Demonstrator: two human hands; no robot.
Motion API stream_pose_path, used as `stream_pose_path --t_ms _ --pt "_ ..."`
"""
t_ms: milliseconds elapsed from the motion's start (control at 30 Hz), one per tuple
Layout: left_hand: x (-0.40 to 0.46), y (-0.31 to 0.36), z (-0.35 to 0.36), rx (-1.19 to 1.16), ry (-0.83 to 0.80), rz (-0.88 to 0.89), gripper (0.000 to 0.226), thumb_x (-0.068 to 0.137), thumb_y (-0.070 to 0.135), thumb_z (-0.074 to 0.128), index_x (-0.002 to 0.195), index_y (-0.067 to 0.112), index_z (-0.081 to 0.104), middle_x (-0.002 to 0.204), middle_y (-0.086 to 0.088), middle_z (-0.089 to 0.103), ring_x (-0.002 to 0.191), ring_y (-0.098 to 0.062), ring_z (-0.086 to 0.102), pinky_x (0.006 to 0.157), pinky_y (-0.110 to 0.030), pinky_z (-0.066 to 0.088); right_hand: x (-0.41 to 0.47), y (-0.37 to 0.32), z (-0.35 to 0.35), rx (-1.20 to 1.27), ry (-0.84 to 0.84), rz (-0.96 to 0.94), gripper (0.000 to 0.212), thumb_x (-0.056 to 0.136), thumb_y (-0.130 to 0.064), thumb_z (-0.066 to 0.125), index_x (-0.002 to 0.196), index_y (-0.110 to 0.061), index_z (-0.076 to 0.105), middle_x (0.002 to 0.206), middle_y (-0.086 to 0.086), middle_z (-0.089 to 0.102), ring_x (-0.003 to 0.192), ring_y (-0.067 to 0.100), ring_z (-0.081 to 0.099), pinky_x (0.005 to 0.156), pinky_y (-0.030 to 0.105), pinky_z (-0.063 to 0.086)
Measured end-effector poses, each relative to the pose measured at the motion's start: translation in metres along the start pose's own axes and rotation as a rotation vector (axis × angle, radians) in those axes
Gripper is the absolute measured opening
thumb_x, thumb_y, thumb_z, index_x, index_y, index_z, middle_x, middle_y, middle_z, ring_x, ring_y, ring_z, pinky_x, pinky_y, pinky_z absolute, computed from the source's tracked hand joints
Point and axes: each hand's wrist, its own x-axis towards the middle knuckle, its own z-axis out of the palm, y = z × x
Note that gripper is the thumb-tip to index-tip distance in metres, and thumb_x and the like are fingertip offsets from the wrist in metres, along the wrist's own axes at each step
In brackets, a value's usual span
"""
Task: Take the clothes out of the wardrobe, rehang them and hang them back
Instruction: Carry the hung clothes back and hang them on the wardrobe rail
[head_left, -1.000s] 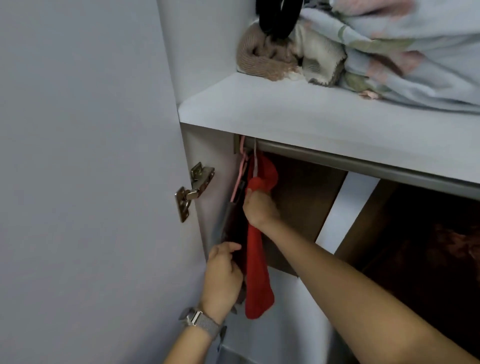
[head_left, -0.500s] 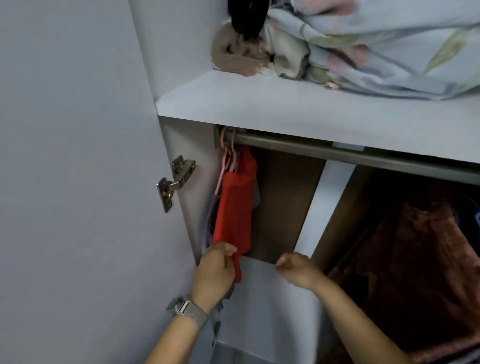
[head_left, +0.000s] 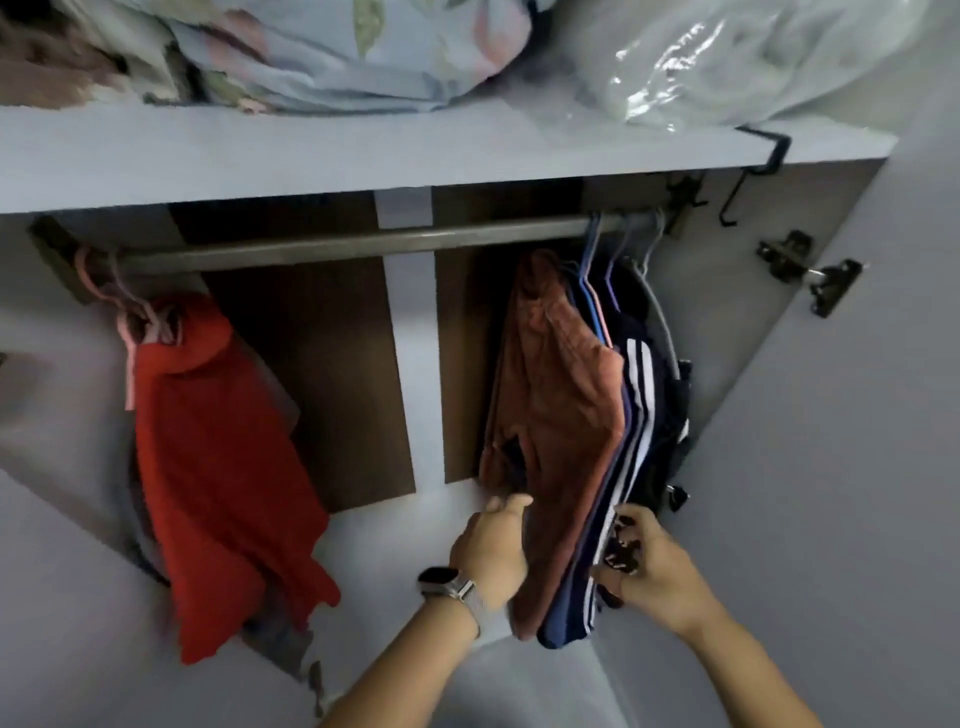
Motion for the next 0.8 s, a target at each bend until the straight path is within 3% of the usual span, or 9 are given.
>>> stream_pose_path --t_ms 167,300,467,633,700,800 --pt "-0.034 0.061 0.044 0.049 -0.037 0.15 0.05 0.091 0.011 0.044 0.135 0.033 0.04 0.133 0.002 0.046 0.116 -0.022 0.054 0.095 -0.039 0.048 -0.086 0.063 -0.03 -0.022 0.023 0.165 0.059 0.08 -0.036 0.072 0.129 -0.026 0.041 0.106 -0.007 0.054 0.085 0.008 0.051 0.071 0.011 0.034" --pt "-0.082 0.116 0.08 0.142 -0.112 0.246 0.043 0.09 0.014 0.045 0.132 0.026 0.045 0.124 -0.003 0.052 0.11 -0.023 0.056 0.09 -0.037 0.049 -0.174 0.116 -0.053 -0.029 0.085 0.253 0.058 0.082 -0.037 0.069 0.132 -0.022 0.043 0.105 -0.007 0.055 0.09 0.01 0.05 0.079 0.015 0.037" --pt "-0.177 0.208 0.164 0.175 -0.234 0.436 0.05 0.08 0.026 0.06 0.129 0.032 0.047 0.121 0.007 0.056 0.103 -0.016 0.06 0.09 -0.032 0.049 -0.331 0.202 -0.089 0.049 0.253 0.393 0.06 0.078 -0.039 0.074 0.127 -0.024 0.043 0.115 0.0 0.056 0.101 0.013 0.055 0.088 0.023 0.043" --pt "-0.285 0.317 0.271 0.191 -0.393 0.663 0.066 0.072 0.037 0.069 0.132 0.036 0.041 0.13 0.008 0.045 0.12 -0.014 0.049 0.096 -0.03 0.045 -0.518 0.294 -0.121 0.095 0.521 0.614 0.073 0.067 -0.046 0.077 0.129 -0.026 0.043 0.117 -0.005 0.055 0.114 0.013 0.053 0.094 0.026 0.045" --pt "-0.316 0.358 0.307 0.194 -0.434 0.752 0.064 0.077 0.034 0.066 0.135 0.034 0.039 0.134 0.006 0.042 0.122 -0.016 0.048 0.096 -0.031 0.045 -0.584 0.323 -0.129 0.12 0.637 0.7 0.07 0.066 -0.041 0.079 0.125 -0.022 0.047 0.114 -0.007 0.053 0.113 0.014 0.053 0.09 0.024 0.041" --pt "-0.356 0.406 0.355 0.193 -0.519 0.868 0.06 0.082 0.006 0.052 0.135 0.033 0.042 0.132 0.002 0.044 0.119 -0.02 0.051 0.09 -0.033 0.048 -0.662 0.357 -0.129 0.175 0.745 0.839 0.069 0.072 -0.031 0.08 0.13 -0.016 0.045 0.115 0.0 0.052 0.115 0.019 0.053 0.086 0.022 0.037"
